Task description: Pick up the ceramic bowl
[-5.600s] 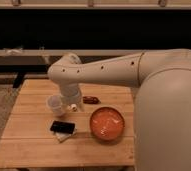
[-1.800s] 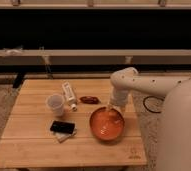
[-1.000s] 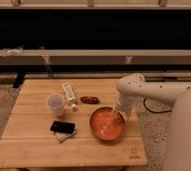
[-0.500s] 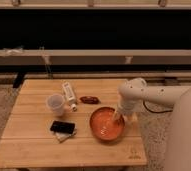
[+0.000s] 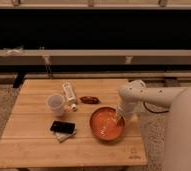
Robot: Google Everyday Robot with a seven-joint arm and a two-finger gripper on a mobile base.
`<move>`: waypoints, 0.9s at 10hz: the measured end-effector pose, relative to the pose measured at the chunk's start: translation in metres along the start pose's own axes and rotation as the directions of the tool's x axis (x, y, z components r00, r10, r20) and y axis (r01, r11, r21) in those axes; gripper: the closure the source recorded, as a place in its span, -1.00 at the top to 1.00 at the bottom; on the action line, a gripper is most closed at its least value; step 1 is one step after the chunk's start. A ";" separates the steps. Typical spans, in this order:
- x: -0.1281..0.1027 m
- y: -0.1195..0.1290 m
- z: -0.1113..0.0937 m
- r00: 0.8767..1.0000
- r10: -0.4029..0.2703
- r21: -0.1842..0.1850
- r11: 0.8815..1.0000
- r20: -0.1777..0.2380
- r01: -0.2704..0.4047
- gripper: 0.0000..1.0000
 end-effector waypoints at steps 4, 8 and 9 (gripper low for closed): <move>0.007 -0.002 -0.013 1.000 0.021 -0.055 0.998 -0.012 -0.022 -1.00; 0.012 0.007 -0.045 1.000 0.016 -0.184 0.983 0.010 -0.014 -1.00; 0.012 0.009 -0.052 1.000 0.010 -0.201 0.980 0.019 -0.006 -1.00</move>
